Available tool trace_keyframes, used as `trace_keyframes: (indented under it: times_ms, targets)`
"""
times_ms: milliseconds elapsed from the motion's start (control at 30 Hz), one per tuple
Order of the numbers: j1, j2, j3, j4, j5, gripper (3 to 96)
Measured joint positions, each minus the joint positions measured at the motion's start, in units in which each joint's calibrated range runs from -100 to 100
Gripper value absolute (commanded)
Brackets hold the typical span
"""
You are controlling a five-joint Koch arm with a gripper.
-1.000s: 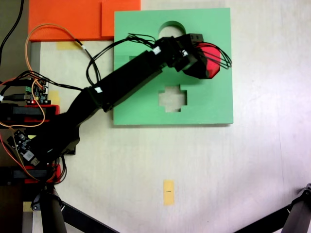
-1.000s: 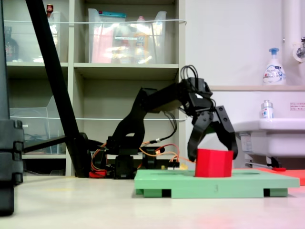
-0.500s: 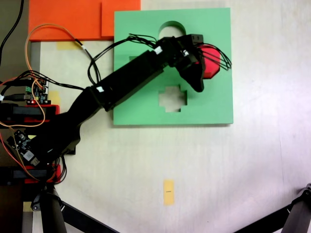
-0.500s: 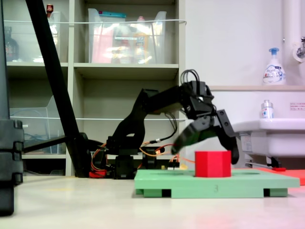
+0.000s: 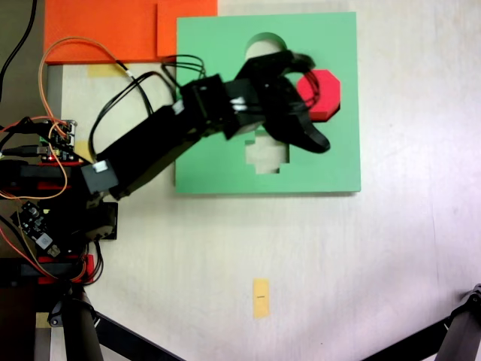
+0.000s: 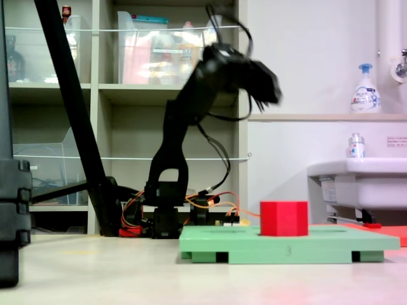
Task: Put the octagonal pillar block into the corresponding hole
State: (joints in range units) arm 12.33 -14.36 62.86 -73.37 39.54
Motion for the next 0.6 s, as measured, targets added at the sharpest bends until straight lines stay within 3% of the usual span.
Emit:
trace_keyframes:
  times_ms: [100, 300, 367, 433, 600]
  targets:
    - [-4.5, -11.5, 1.3, -0.5, -15.0, 71.0]
    - [-11.5, -16.1, -5.8, 1.1, -23.2, 71.0]
    - [-12.6, -23.5, -26.0, 4.4, -24.1, 70.9]
    - [-13.4, -35.2, -55.9, 16.0, -24.7, 62.1]
    - [-13.4, -64.3, -121.0, 70.4, -29.2, 60.4]
